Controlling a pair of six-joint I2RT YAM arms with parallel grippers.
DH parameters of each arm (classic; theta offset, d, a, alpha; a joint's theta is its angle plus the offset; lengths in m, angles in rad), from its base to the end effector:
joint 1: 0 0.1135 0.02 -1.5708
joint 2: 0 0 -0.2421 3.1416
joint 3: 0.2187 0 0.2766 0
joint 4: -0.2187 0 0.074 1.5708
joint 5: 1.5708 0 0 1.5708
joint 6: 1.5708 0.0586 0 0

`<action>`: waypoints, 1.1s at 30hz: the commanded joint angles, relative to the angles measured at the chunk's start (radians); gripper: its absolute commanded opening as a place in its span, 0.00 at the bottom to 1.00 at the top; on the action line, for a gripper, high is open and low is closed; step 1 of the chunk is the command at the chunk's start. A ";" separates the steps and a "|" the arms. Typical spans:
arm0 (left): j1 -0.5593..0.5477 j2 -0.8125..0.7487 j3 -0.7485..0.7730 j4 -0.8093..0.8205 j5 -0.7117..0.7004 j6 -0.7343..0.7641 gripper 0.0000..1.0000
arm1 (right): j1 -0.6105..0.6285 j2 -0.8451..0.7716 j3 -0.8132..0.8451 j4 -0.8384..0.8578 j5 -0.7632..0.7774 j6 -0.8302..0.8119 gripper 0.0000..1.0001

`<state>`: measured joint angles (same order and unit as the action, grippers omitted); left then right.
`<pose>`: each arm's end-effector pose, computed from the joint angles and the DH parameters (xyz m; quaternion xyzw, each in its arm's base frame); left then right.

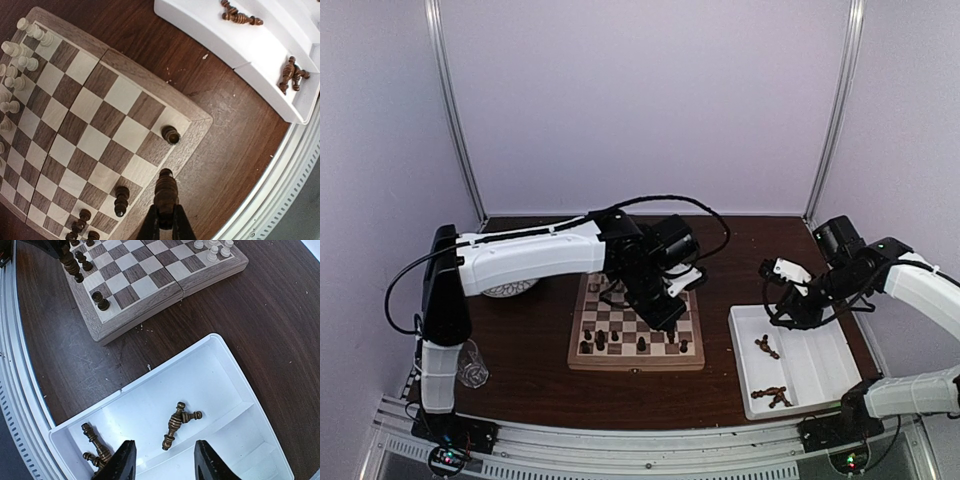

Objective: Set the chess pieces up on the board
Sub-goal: Pass from the left arm to the right

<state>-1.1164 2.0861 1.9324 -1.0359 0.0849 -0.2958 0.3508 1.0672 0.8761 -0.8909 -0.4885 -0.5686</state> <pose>0.1994 -0.4196 0.2192 0.3987 0.8964 -0.1545 0.1170 0.2147 0.1079 0.2222 -0.4702 0.8178 0.2077 0.2589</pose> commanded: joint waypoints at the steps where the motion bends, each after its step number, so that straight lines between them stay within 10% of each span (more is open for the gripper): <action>1: -0.002 0.022 0.053 -0.053 -0.034 0.021 0.00 | -0.007 0.009 -0.007 0.014 0.016 0.004 0.43; 19: 0.009 -0.043 0.044 -0.016 -0.031 -0.011 0.00 | -0.006 -0.032 0.052 -0.017 -0.055 0.014 0.43; 33: 0.102 -0.566 -0.542 0.922 0.253 -0.273 0.00 | -0.040 0.122 0.395 0.048 -0.510 0.314 0.45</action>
<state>-1.0103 1.5944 1.5204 -0.4797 0.2512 -0.4778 0.3199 1.1362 1.2617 -0.9211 -0.8131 -0.4000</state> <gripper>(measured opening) 0.064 0.452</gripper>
